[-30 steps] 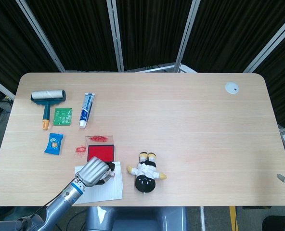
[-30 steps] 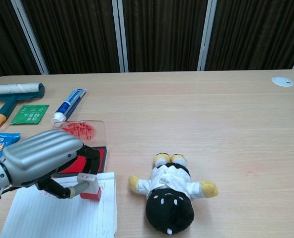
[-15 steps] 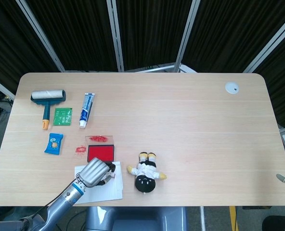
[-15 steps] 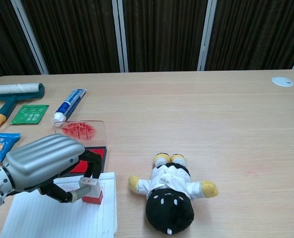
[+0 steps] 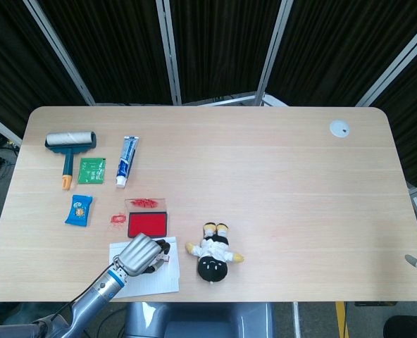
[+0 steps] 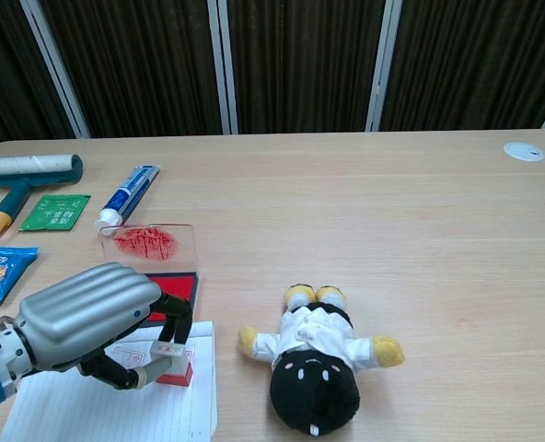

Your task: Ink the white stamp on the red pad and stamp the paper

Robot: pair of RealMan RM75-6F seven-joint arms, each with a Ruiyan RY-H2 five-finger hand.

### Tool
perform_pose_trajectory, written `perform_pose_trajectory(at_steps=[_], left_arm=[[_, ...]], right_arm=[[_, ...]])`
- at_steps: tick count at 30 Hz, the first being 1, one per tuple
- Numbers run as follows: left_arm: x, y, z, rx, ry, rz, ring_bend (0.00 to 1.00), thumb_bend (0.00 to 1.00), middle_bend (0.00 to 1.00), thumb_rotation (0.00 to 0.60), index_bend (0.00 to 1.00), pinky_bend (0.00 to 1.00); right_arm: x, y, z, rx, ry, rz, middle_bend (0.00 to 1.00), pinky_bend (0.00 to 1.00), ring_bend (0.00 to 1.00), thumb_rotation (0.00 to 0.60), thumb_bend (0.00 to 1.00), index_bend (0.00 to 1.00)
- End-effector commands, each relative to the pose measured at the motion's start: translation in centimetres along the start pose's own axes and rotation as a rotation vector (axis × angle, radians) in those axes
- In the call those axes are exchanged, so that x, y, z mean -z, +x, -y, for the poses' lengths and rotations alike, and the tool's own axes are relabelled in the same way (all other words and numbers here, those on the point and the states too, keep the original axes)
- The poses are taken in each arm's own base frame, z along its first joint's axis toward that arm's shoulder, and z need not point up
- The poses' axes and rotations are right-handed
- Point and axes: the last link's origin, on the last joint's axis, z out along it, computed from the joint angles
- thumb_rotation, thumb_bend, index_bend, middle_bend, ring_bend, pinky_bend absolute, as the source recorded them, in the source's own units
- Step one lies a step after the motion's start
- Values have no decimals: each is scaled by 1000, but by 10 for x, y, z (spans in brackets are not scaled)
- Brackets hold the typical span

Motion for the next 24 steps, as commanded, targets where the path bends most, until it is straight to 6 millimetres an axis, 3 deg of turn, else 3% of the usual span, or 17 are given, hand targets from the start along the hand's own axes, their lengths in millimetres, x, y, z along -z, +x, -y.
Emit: perform_pose_trajectory(at_steps=[1, 24], left_arm=[[0, -1, 1, 5, 0, 4, 814, 440, 549, 600, 564, 845], [0, -5, 5, -2, 5, 15, 814, 439, 550, 600, 565, 845]], right_arm=[[0, 0, 0, -1, 0, 0, 0, 0, 0, 600, 0, 0], [-1, 0, 0, 2, -3, 2, 0, 0, 0, 600, 0, 0]])
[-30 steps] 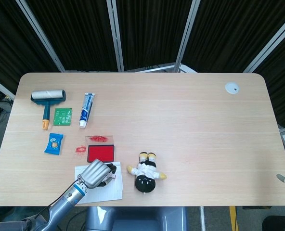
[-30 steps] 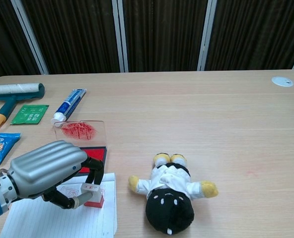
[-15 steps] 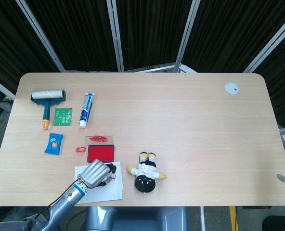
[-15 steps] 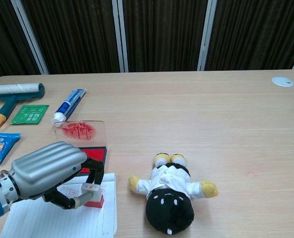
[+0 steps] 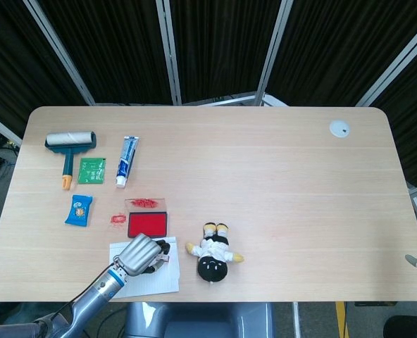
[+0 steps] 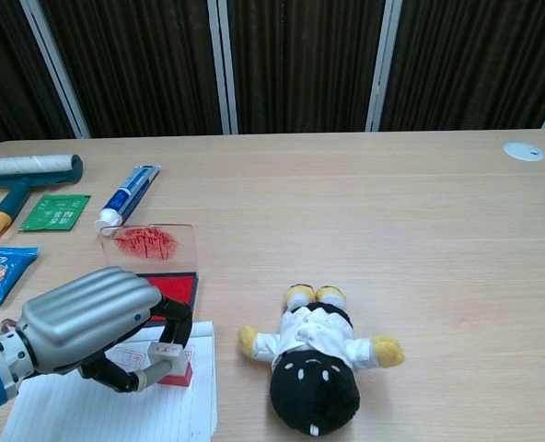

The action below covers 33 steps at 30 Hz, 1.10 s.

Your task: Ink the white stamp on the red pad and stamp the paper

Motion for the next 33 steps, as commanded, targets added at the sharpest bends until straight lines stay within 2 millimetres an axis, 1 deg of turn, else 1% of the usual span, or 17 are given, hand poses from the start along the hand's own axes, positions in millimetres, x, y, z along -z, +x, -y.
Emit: perform_pose_trajectory(at_steps=[1, 9, 20, 26, 29, 33], left_arm=[[0, 0, 0, -2, -2, -1, 814, 439, 550, 600, 565, 845], [-1, -1, -1, -10, -4, 6, 814, 439, 550, 600, 566, 845], [-1, 3, -1, -29, 3, -22, 814, 439, 551, 600, 566, 846], [1, 18, 0, -10, 2, -71, 814, 439, 551, 600, 567, 846], [5, 29, 1, 10, 8, -102, 814, 439, 551, 600, 567, 845], [10, 39, 2, 30, 18, -129, 814, 439, 550, 600, 568, 845]], right_arm=[[0, 0, 0, 1, 0, 0, 0, 0, 0, 600, 0, 0], [0, 0, 0, 1, -1, 0, 0, 0, 0, 600, 0, 0], [0, 0, 0, 0, -1, 0, 0, 0, 0, 600, 0, 0], [0, 0, -1, -3, -1, 0, 0, 0, 0, 600, 0, 0], [1, 1, 0, -4, 0, -2, 0, 0, 0, 600, 0, 0], [2, 1, 1, -5, 4, -3, 0, 0, 0, 600, 0, 0]])
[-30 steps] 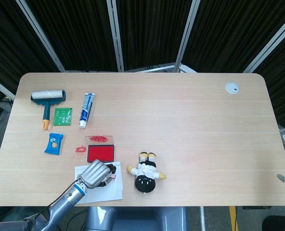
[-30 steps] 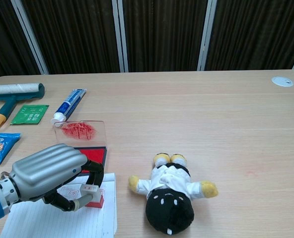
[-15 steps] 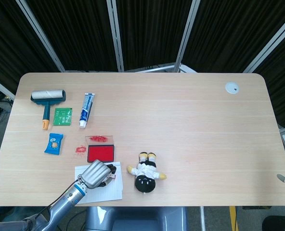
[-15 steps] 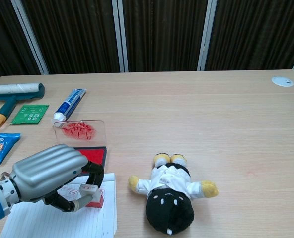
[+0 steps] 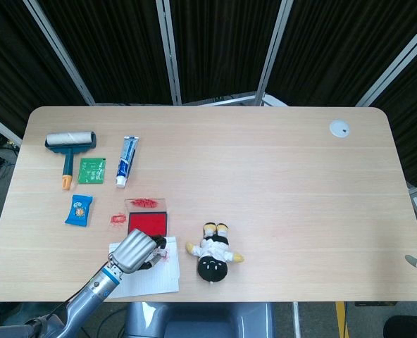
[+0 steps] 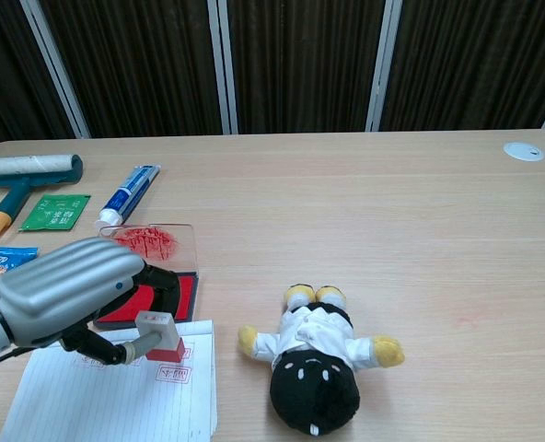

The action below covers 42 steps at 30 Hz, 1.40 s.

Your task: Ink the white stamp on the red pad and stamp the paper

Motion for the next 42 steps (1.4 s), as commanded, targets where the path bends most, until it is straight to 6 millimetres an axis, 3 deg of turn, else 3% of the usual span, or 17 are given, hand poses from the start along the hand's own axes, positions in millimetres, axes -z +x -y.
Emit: perform_pose_trajectory(at_steps=[1, 9, 17, 42], left_arm=[[4, 9, 2, 18, 12, -23, 814, 439, 550, 600, 568, 845], [24, 14, 8, 69, 61, -41, 814, 439, 551, 600, 567, 845], [42, -8, 14, 57, 101, -16, 814, 440, 550, 600, 567, 845], [39, -28, 17, 9, 98, -9, 814, 439, 551, 600, 567, 845]], right_arm=[[0, 0, 0, 0, 2, -1, 0, 0, 0, 600, 0, 0], [3, 2, 2, -7, 12, -7, 0, 0, 0, 600, 0, 0], [6, 5, 3, -14, 22, -11, 0, 0, 0, 600, 0, 0], [4, 3, 1, -13, 12, -3, 0, 0, 0, 600, 0, 0]])
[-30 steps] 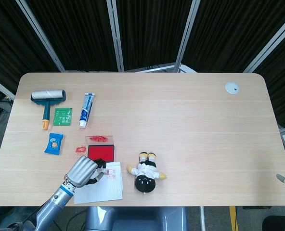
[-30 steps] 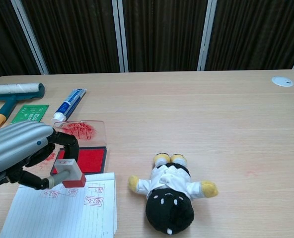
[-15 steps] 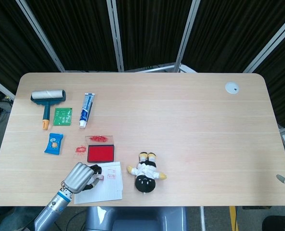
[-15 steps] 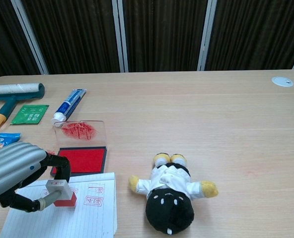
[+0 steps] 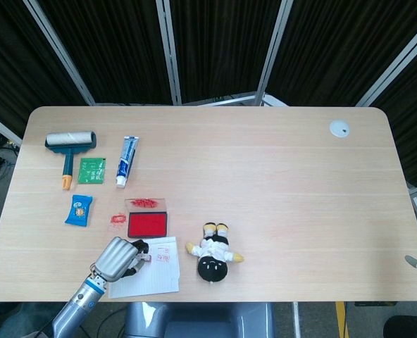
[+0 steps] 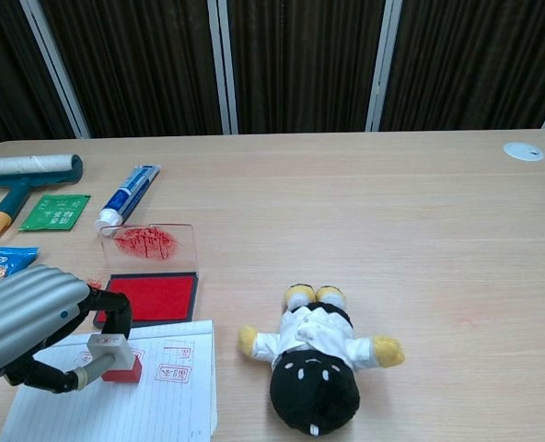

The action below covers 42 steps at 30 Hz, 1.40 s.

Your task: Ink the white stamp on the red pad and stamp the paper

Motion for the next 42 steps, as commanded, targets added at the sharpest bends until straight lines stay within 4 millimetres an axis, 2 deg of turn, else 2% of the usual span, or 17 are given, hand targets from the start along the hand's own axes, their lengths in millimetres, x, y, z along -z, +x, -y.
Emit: perform_pose_trajectory(at_steps=[1, 18, 42], left_arm=[[-1, -1, 0, -3, -1, 3, 814, 439, 551, 600, 567, 845], [-1, -14, -1, -21, -3, 38, 815, 439, 551, 600, 567, 845], [-1, -20, -1, -28, -1, 55, 814, 438, 551, 600, 569, 845]], right_arm=[[0, 0, 0, 0, -1, 0, 0, 0, 0, 600, 0, 0], [0, 1, -2, -5, -5, 0, 0, 0, 0, 600, 0, 0], [-1, 2, -3, -6, -9, 0, 0, 0, 0, 600, 0, 0]])
